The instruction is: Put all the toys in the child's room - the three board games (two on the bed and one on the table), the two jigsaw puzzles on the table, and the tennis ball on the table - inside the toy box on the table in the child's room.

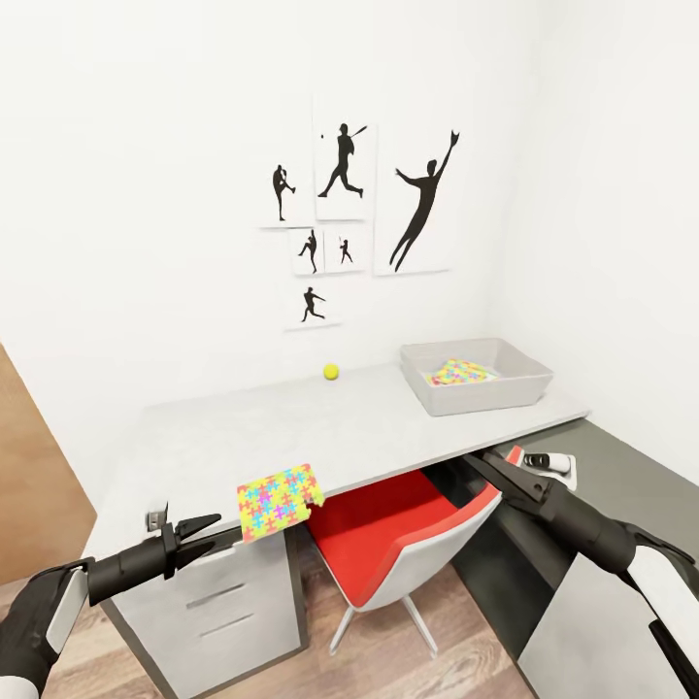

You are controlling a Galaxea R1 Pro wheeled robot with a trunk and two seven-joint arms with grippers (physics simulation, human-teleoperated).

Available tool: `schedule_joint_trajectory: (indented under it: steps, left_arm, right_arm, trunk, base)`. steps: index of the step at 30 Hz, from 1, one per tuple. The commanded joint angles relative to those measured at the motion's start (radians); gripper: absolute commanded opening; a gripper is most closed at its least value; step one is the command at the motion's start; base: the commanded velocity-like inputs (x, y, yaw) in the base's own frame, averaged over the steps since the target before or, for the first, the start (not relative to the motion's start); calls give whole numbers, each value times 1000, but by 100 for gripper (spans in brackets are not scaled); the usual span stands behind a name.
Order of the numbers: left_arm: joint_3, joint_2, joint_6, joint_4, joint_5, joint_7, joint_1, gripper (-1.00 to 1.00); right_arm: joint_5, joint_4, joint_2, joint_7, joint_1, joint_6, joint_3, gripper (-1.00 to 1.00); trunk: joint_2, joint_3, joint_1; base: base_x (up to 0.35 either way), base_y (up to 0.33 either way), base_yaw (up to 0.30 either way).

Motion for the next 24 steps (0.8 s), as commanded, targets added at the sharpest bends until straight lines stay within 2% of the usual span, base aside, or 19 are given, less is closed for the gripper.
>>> schedule_joint_trajectory:
  steps: [1, 16, 24]
  left_arm:
    - [1, 0, 6, 0, 1, -2, -1, 100]
    - [2, 1, 18, 0, 1, -1, -1, 100]
    - [2, 0, 20, 0, 1, -1, -1, 100]
  right_arm:
    - [-5, 0, 0, 0, -1, 6, 0, 100]
    - [-5, 0, 0, -1, -1, 6, 0, 100]
    - [-5, 0, 0, 0, -1, 6, 0, 100]
  trunk:
    - [-1, -1, 0]
    - [-1, -1, 0]
    - [-57, -26, 31]
  base:
    - [4, 2, 0]
    - [1, 0, 0]
    - [0, 0, 0]
